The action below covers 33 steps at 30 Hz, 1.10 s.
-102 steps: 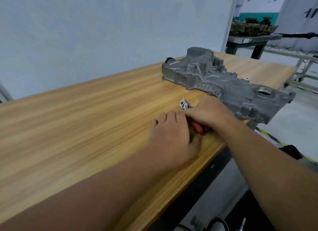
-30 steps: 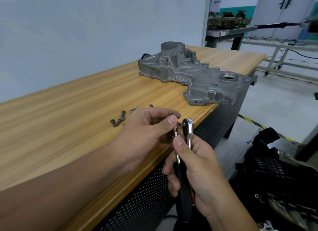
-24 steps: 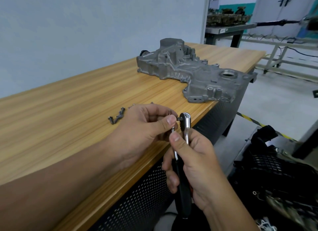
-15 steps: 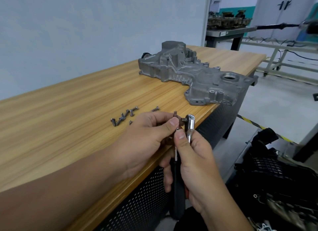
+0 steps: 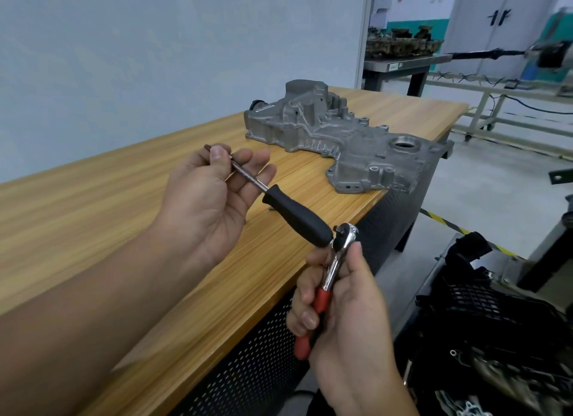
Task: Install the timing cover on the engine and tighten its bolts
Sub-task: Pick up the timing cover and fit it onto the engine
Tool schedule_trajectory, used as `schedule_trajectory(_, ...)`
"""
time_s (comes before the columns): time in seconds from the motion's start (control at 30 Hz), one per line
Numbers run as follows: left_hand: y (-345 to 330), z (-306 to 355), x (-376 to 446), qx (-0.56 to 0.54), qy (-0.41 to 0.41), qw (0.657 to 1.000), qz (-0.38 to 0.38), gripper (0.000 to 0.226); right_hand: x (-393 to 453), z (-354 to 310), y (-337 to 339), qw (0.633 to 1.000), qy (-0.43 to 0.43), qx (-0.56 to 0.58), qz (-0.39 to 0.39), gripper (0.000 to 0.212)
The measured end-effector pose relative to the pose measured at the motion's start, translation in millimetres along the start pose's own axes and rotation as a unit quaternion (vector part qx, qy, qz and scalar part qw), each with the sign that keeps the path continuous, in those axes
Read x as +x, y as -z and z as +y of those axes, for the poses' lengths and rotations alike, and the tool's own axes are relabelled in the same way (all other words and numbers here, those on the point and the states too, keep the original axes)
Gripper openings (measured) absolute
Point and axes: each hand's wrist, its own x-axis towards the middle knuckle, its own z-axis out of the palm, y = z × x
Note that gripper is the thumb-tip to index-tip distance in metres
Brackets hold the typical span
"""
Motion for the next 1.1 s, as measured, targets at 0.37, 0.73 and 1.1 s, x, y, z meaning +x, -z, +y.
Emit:
schedule_trajectory(0.37, -1.0, -0.3, 0.6, -0.045, 0.079, 0.994, 0.065, 0.021, -2.8, 0.8, 0.2, 1.0, 0.022, -0.003, 0.003, 0.05)
schedule_trajectory(0.73, -2.9, -3.5, -8.1, 0.019, 0.131, 0.991, 0.032, 0.009, 0.4, -0.8, 0.1, 0.996, 0.082, 0.008, -0.024, 0.032)
schedule_trajectory(1.1, -4.8, 21.1, -6.3, 0.088, 0.286, 0.951, -0.085, 0.037, 18.1, -19.5, -37.2, 0.948, 0.158, -0.269, -0.057, 0.05)
